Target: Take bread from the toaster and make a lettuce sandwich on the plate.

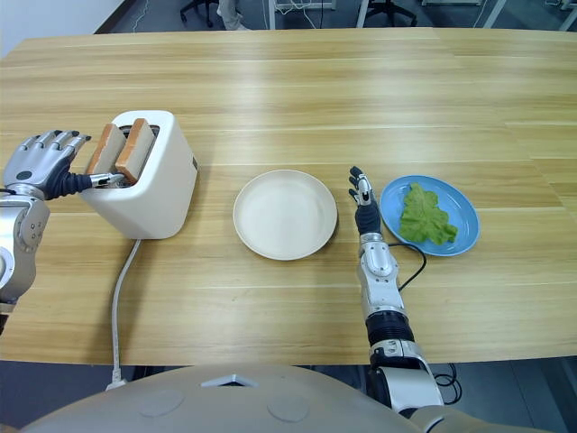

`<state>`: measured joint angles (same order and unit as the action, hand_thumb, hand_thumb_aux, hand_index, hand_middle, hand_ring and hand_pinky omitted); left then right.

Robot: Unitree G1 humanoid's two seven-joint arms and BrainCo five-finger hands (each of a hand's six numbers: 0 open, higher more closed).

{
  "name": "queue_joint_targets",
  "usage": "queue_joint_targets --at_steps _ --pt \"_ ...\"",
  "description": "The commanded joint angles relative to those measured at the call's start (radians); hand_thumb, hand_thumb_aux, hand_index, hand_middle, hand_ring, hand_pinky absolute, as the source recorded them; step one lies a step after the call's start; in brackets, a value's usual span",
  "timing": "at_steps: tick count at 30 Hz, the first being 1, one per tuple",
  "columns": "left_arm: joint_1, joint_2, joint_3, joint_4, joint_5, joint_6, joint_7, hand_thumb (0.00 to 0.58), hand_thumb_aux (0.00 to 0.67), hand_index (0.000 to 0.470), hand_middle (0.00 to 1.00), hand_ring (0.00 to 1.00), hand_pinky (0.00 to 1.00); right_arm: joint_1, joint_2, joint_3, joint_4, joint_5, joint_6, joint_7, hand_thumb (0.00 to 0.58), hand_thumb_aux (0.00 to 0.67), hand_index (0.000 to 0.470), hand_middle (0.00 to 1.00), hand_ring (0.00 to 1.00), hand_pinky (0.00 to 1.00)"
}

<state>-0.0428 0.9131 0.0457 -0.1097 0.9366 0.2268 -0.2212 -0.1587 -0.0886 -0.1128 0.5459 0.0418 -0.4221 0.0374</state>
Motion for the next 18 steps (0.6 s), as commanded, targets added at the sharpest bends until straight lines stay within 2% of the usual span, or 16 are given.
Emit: queue_joint_targets --at_steps 1,2,3,4,5,6,7,8,9,10,11,12,14,18 --pt "0.006 -0.004 -0.011 0.028 -0.009 -0.003 -0.014 0.000 0.000 0.000 0.00 0.00 0.00 0.010 0.002 -0.001 0.011 -0.002 0.007 -0.003 0.000 0.000 0.000 0.00 0.00 0.00" --pt "0.006 -0.004 -0.011 0.029 -0.010 -0.003 -0.014 0.062 0.037 0.025 0.00 0.00 0.00 0.010 0.002 -0.001 0.011 -0.002 0.007 -0.003 0.000 0.000 0.000 0.00 0.00 0.00" --pt "0.006 -0.004 -0.010 0.029 -0.011 -0.003 -0.013 0.294 0.200 0.137 0.00 0.00 0.00 0.010 0.002 -0.001 0.011 -0.002 0.008 -0.003 0.000 0.000 0.000 0.00 0.00 0.00" --pt "0.005 -0.004 -0.009 0.030 -0.013 -0.004 -0.012 0.458 0.363 0.249 0.00 0.00 0.00 0.010 0.002 -0.001 0.012 -0.003 0.008 -0.003 0.000 0.000 0.000 0.00 0.00 0.00" --pt "0.005 -0.006 -0.007 0.031 -0.018 -0.008 -0.009 0.458 0.363 0.249 0.00 0.00 0.00 0.009 0.001 -0.001 0.012 -0.003 0.008 -0.003 0.000 0.000 0.000 0.00 0.00 0.00" --pt "0.004 -0.008 -0.005 0.033 -0.027 -0.013 -0.006 0.539 0.491 0.337 0.00 0.00 0.00 0.009 0.001 -0.001 0.013 -0.003 0.008 -0.003 0.000 0.000 0.000 0.00 0.00 0.00" --pt "-0.002 -0.011 -0.006 0.038 -0.036 -0.018 -0.005 0.580 0.670 0.460 0.00 0.00 0.00 0.011 0.001 -0.001 0.011 -0.003 0.008 -0.004 0.000 0.000 0.000 0.00 0.00 0.00" --pt "-0.006 -0.013 -0.008 0.043 -0.040 -0.022 -0.001 0.580 0.670 0.460 0.22 0.22 0.22 0.012 0.001 -0.002 0.011 -0.003 0.008 -0.004 0.000 0.000 0.000 0.00 0.00 0.00" --pt "-0.007 -0.017 -0.008 0.043 -0.046 -0.027 0.008 0.580 0.670 0.460 0.22 0.22 0.22 0.011 0.001 -0.001 0.011 -0.003 0.008 -0.004 0.000 0.000 0.000 0.00 0.00 0.00" --pt "-0.007 -0.020 -0.007 0.038 -0.051 -0.030 0.017 0.580 0.670 0.460 0.52 0.52 0.52 0.011 0.001 -0.001 0.011 -0.003 0.009 -0.003 0.000 0.000 0.000 0.00 0.00 0.00" --pt "-0.006 -0.022 -0.005 0.031 -0.054 -0.034 0.027 0.580 0.670 0.460 0.63 0.63 0.63 0.010 0.001 0.000 0.011 -0.003 0.010 -0.002 0.000 0.000 0.000 0.00 0.00 0.00" --pt "-0.008 -0.025 -0.001 0.021 -0.058 -0.041 0.041 0.580 0.670 0.460 0.63 0.63 0.63 0.010 0.000 0.000 0.011 -0.003 0.011 -0.001 0.000 0.000 0.000 0.00 0.00 0.00" --pt "-0.017 -0.030 0.002 0.008 -0.059 -0.061 0.073 0.580 0.670 0.460 0.72 0.72 0.72 0.012 -0.002 0.000 0.011 -0.004 0.011 0.000 0.000 0.000 0.000 0.00 0.00 0.00" --pt "-0.029 -0.047 0.014 -0.027 -0.069 -0.109 0.143 0.580 0.670 0.460 0.80 0.80 0.80 0.014 -0.004 0.000 0.017 -0.006 0.011 -0.001 0.000 0.000 0.000 0.00 0.00 0.00"
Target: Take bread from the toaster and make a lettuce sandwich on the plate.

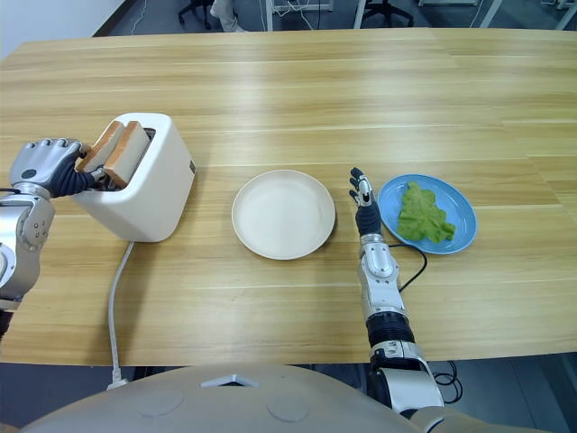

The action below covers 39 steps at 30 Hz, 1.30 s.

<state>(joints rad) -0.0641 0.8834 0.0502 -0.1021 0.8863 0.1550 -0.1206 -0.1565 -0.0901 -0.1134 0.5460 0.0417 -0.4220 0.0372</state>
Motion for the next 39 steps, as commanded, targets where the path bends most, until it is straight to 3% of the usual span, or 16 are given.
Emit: queue_joint_targets --at_steps 1,2,22,29,35,39 --pt "-0.007 -0.022 0.015 -0.046 -0.025 -0.049 0.056 0.580 0.670 0.460 0.94 0.94 0.94 0.012 -0.003 0.001 0.018 -0.006 0.012 0.000 0.000 0.000 0.000 0.00 0.00 0.00" --pt "-0.006 -0.028 0.021 -0.058 -0.033 -0.058 0.066 0.580 0.670 0.460 1.00 1.00 1.00 0.012 -0.004 0.001 0.018 -0.006 0.012 0.000 0.000 0.000 0.000 0.00 0.00 0.00" --pt "-0.083 -0.146 0.354 -0.309 -0.362 -0.242 0.210 0.580 0.670 0.460 1.00 1.00 1.00 -0.003 -0.001 0.014 0.060 -0.018 0.014 0.001 0.000 0.000 0.000 0.00 0.00 0.00" --pt "-0.143 -0.319 0.112 -0.364 -0.491 -0.280 0.111 0.580 0.670 0.460 1.00 1.00 1.00 -0.020 0.001 0.017 0.082 -0.021 0.013 -0.002 0.000 0.000 0.000 0.00 0.00 0.00" --pt "-0.174 -0.511 -0.097 -0.225 -0.621 -0.266 0.001 0.580 0.670 0.460 1.00 1.00 1.00 -0.038 -0.008 0.017 0.102 -0.017 0.010 0.000 0.000 0.000 0.000 0.00 0.00 0.00" --pt "-0.220 -0.575 -0.184 -0.095 -0.664 -0.249 -0.080 0.580 0.670 0.460 1.00 1.00 1.00 -0.042 -0.021 0.009 0.107 -0.011 0.008 -0.006 0.000 0.000 0.000 0.00 0.00 0.00"
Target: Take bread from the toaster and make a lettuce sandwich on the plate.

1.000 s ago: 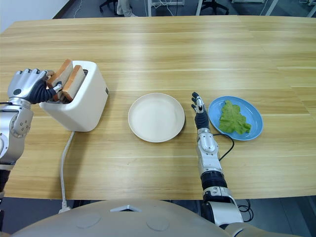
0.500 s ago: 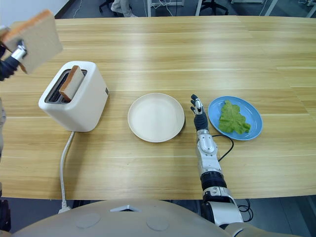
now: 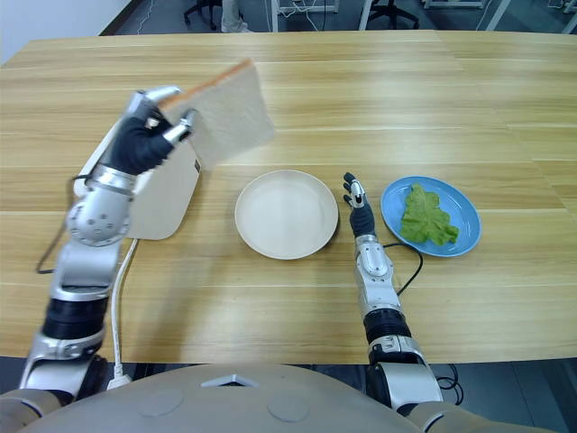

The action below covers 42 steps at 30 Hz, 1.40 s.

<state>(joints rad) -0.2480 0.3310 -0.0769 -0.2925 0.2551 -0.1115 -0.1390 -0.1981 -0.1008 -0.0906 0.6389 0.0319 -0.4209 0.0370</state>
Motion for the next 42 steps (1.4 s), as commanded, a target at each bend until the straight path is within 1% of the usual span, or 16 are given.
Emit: queue_joint_targets --at_steps 1,4,7,12,16,20,23,24,25,26,29,32,34,36,38,42 --pt "-0.048 -0.033 -0.080 0.139 -0.030 0.017 -0.078 0.580 0.670 0.460 1.00 1.00 1.00 -0.001 -0.013 -0.019 0.015 0.002 0.003 -0.011 0.000 0.000 0.000 0.00 0.00 0.00" --pt "-0.092 -0.047 -0.146 0.291 0.005 -0.001 -0.111 0.580 0.670 0.460 1.00 1.00 1.00 -0.002 -0.019 -0.028 0.019 0.010 -0.001 -0.015 0.000 0.000 0.000 0.00 0.00 0.00" --pt "-0.142 -0.070 -0.212 0.529 0.009 -0.025 -0.166 0.580 0.670 0.460 1.00 1.00 1.00 -0.005 -0.020 -0.034 0.025 0.011 -0.001 -0.015 0.000 0.000 0.000 0.00 0.00 0.00" --pt "-0.207 -0.118 -0.254 0.839 -0.009 -0.120 -0.234 0.580 0.670 0.460 1.00 1.00 1.00 -0.004 -0.019 -0.032 0.025 0.009 0.000 -0.012 0.000 0.000 0.000 0.00 0.00 0.00" --pt "-0.241 -0.135 -0.288 0.971 0.035 -0.186 -0.226 0.580 0.670 0.460 1.00 1.00 1.00 0.001 -0.023 -0.032 0.023 0.010 0.001 -0.008 0.000 0.000 0.000 0.00 0.00 0.00" --pt "-0.266 -0.151 -0.310 1.048 0.051 -0.224 -0.240 0.580 0.670 0.460 1.00 1.00 1.00 0.007 -0.023 -0.032 0.014 0.010 0.004 -0.006 0.000 0.000 0.000 0.00 0.00 0.00" --pt "-0.290 -0.138 -0.349 1.085 0.133 -0.259 -0.173 0.580 0.670 0.460 1.00 1.00 1.00 0.012 -0.023 -0.032 0.008 0.009 0.006 -0.005 0.000 0.000 0.000 0.00 0.00 0.00" --pt "-0.299 -0.124 -0.369 1.086 0.182 -0.267 -0.126 0.580 0.670 0.460 1.00 1.00 1.00 0.013 -0.023 -0.032 0.006 0.009 0.006 -0.005 0.000 0.000 0.000 0.00 0.00 0.00" --pt "-0.309 -0.108 -0.390 1.083 0.237 -0.271 -0.069 0.425 0.323 0.222 1.00 1.00 1.00 0.015 -0.023 -0.031 0.005 0.009 0.007 -0.004 0.000 0.000 0.000 0.00 0.00 0.00" --pt "-0.317 -0.090 -0.410 1.072 0.295 -0.273 -0.006 0.000 0.000 0.000 0.00 0.00 0.00 0.016 -0.023 -0.031 0.004 0.009 0.007 -0.004 0.000 0.000 0.000 0.00 0.00 0.00" --pt "-0.334 -0.036 -0.476 1.008 0.465 -0.258 0.155 0.000 0.000 0.000 0.00 0.00 0.00 0.021 -0.023 -0.031 -0.001 0.008 0.008 -0.003 0.000 0.000 0.000 0.00 0.00 0.00" --pt "-0.333 0.027 -0.521 0.878 0.649 -0.184 0.307 0.000 0.000 0.000 0.00 0.00 0.00 0.024 -0.022 -0.029 -0.003 0.007 0.010 -0.003 0.000 0.000 0.000 0.00 0.00 0.00" --pt "-0.322 0.067 -0.522 0.768 0.746 -0.123 0.375 0.000 0.000 0.000 0.00 0.00 0.00 0.026 -0.021 -0.028 -0.005 0.006 0.011 -0.003 0.000 0.000 0.000 0.00 0.00 0.00" --pt "-0.302 0.104 -0.508 0.660 0.818 -0.063 0.407 0.000 0.000 0.000 0.00 0.00 0.00 0.028 -0.021 -0.027 -0.008 0.006 0.012 -0.002 0.000 0.000 0.000 0.00 0.00 0.00" --pt "-0.270 0.136 -0.481 0.542 0.849 -0.027 0.407 0.000 0.000 0.000 0.00 0.00 0.00 0.030 -0.021 -0.025 -0.013 0.005 0.014 -0.002 0.000 0.000 0.000 0.00 0.00 0.00" --pt "-0.178 0.167 -0.408 0.321 0.796 -0.013 0.346 0.000 0.000 0.000 0.00 0.00 0.00 0.055 -0.025 0.000 -0.081 -0.032 -0.006 -0.010 0.000 0.000 0.000 0.00 0.00 0.00"
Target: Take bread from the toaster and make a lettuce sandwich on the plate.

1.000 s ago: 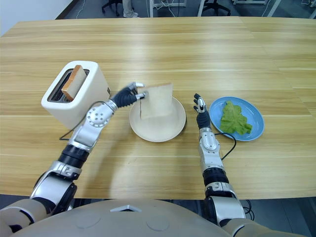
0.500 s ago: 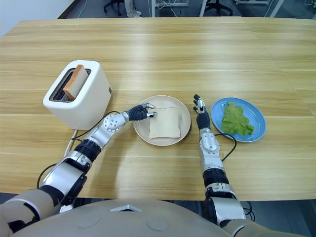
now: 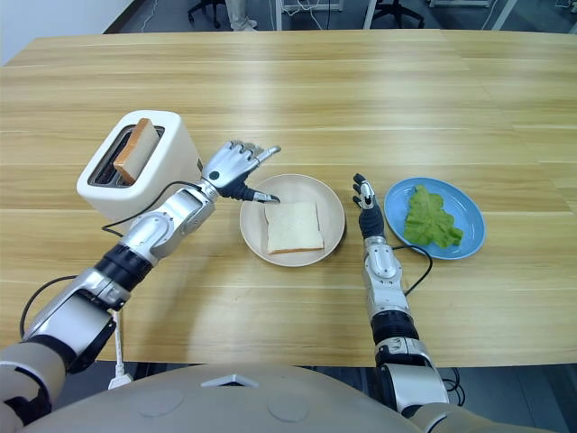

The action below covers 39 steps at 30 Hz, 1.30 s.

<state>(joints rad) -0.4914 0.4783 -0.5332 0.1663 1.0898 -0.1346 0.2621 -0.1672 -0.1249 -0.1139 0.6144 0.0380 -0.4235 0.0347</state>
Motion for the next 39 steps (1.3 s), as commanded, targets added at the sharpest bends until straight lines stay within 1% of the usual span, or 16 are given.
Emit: queue_joint_targets --at_steps 1,3,5,7,9,12,15,17,19,21,23,25,29,36,39 --pt "0.095 0.014 0.068 -0.176 -0.083 0.006 -0.084 0.000 0.000 0.000 0.00 0.00 0.00 0.036 -0.006 0.037 -0.095 -0.065 -0.006 -0.016 0.000 0.000 0.000 0.00 0.00 0.00" --pt "0.168 -0.013 0.105 -0.234 -0.213 0.003 -0.161 0.000 0.000 0.000 0.00 0.00 0.00 0.068 -0.024 0.064 -0.218 -0.125 -0.002 -0.026 0.000 0.000 0.000 0.00 0.00 0.00" --pt "0.246 -0.048 0.137 -0.267 -0.340 0.010 -0.217 0.000 0.000 0.000 0.00 0.00 0.00 0.103 -0.057 0.067 -0.394 -0.177 0.031 -0.027 0.000 0.000 0.000 0.00 0.00 0.00" --pt "0.307 -0.069 0.153 -0.283 -0.384 0.020 -0.241 0.000 0.000 0.000 0.00 0.00 0.00 0.134 -0.119 0.036 -0.575 -0.260 0.073 -0.036 0.000 0.000 0.000 0.00 0.00 0.00" --pt "0.356 -0.089 0.170 -0.289 -0.413 0.029 -0.248 0.000 0.000 0.000 0.00 0.00 0.00 0.155 -0.209 -0.023 -0.710 -0.367 0.117 -0.050 0.000 0.000 0.000 0.00 0.00 0.00" --pt "0.411 -0.119 0.186 -0.288 -0.443 0.044 -0.255 0.000 0.000 0.000 0.00 0.00 0.00 0.182 -0.368 -0.121 -0.821 -0.523 0.189 -0.052 0.000 0.000 0.000 0.00 0.00 0.00" --pt "0.444 -0.138 0.188 -0.288 -0.443 0.050 -0.253 0.000 0.000 0.000 0.00 0.00 0.00 0.230 -0.502 -0.174 -0.884 -0.676 0.220 -0.038 0.000 0.000 0.000 0.00 0.00 0.00" --pt "0.466 -0.150 0.191 -0.293 -0.445 0.055 -0.254 0.000 0.000 0.000 0.00 0.00 0.00 0.254 -0.586 -0.178 -0.864 -0.779 0.234 -0.043 0.000 0.000 0.000 0.00 0.00 0.00" --pt "0.482 -0.157 0.189 -0.297 -0.442 0.055 -0.253 0.000 0.000 0.000 0.00 0.00 0.00 0.260 -0.656 -0.149 -0.785 -0.870 0.248 -0.064 0.000 0.000 0.000 0.00 0.00 0.00" --pt "0.494 -0.163 0.188 -0.301 -0.438 0.056 -0.255 0.000 0.000 0.000 0.00 0.00 0.00 0.249 -0.712 -0.093 -0.681 -0.950 0.260 -0.085 0.000 0.000 0.000 0.00 0.00 0.00" --pt "0.500 -0.167 0.187 -0.302 -0.435 0.057 -0.255 0.000 0.000 0.000 0.00 0.00 0.00 0.228 -0.753 -0.013 -0.543 -1.021 0.262 -0.109 0.000 0.000 0.000 0.00 0.00 0.00" --pt "0.504 -0.171 0.186 -0.303 -0.431 0.059 -0.256 0.000 0.000 0.000 0.00 0.00 0.00 0.224 -0.773 0.051 -0.457 -1.065 0.266 -0.122 0.000 0.000 0.000 0.00 0.00 0.00" --pt "0.500 -0.186 0.177 -0.306 -0.422 0.062 -0.261 0.000 0.000 0.000 0.00 0.00 0.00 0.229 -0.788 0.117 -0.379 -1.087 0.278 -0.144 0.000 0.000 0.000 0.00 0.00 0.00" --pt "0.500 -0.211 0.165 -0.318 -0.406 0.072 -0.262 0.000 0.000 0.000 0.00 0.00 0.00 0.104 -0.795 0.261 -0.144 -1.127 0.277 -0.217 0.000 0.000 0.000 0.00 0.00 0.00" --pt "0.504 -0.212 0.165 -0.320 -0.405 0.073 -0.263 0.000 0.000 0.000 0.00 0.00 0.00 0.067 -0.802 0.303 -0.075 -1.124 0.273 -0.248 0.000 0.000 0.000 0.00 0.00 0.00"
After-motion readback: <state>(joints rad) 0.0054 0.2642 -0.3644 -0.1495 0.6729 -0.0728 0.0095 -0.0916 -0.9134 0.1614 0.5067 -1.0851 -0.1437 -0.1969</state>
